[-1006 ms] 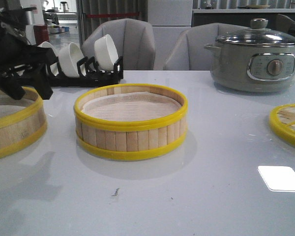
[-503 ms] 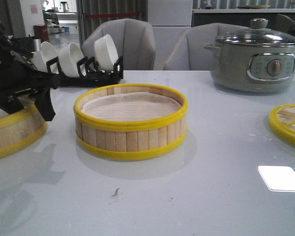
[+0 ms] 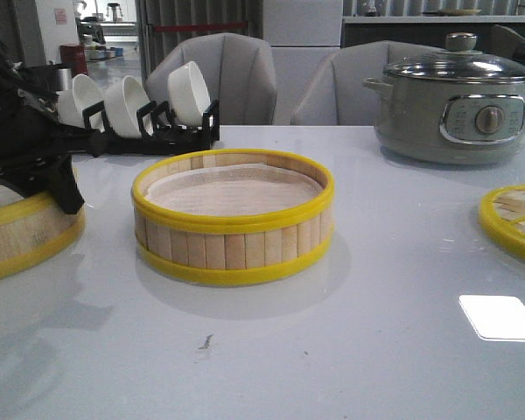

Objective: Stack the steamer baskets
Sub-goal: 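Grasp the edge bamboo basket rim with the left gripper and lift, then carry the basket over the centre basket and lower it on top, then open the left gripper and raise it away from the stack, then lower the right gripper onto the woven bamboo lid's centre hub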

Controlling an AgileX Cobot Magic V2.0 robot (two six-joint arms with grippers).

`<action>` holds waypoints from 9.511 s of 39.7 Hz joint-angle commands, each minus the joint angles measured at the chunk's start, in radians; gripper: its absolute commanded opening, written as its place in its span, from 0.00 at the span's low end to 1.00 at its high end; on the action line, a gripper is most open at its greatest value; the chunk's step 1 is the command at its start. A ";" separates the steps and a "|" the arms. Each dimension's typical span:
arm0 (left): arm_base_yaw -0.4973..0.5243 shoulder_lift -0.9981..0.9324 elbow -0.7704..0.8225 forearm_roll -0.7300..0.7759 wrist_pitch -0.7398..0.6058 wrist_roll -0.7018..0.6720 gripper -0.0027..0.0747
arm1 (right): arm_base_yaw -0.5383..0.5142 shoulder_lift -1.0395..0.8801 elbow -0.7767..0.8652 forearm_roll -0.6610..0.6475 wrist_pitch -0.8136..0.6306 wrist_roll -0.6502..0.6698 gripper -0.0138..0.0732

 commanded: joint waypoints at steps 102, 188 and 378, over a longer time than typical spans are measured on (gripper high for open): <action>-0.569 0.051 -0.438 -0.031 -0.002 -0.039 0.15 | -0.004 -0.008 -0.040 0.006 -0.087 0.002 0.69; -0.590 0.048 -0.488 0.008 0.075 -0.053 0.62 | -0.004 0.001 -0.039 0.006 -0.081 0.002 0.69; 0.105 -1.478 0.947 0.245 -0.316 -0.237 0.14 | -0.125 0.594 -0.396 0.029 0.286 0.001 0.53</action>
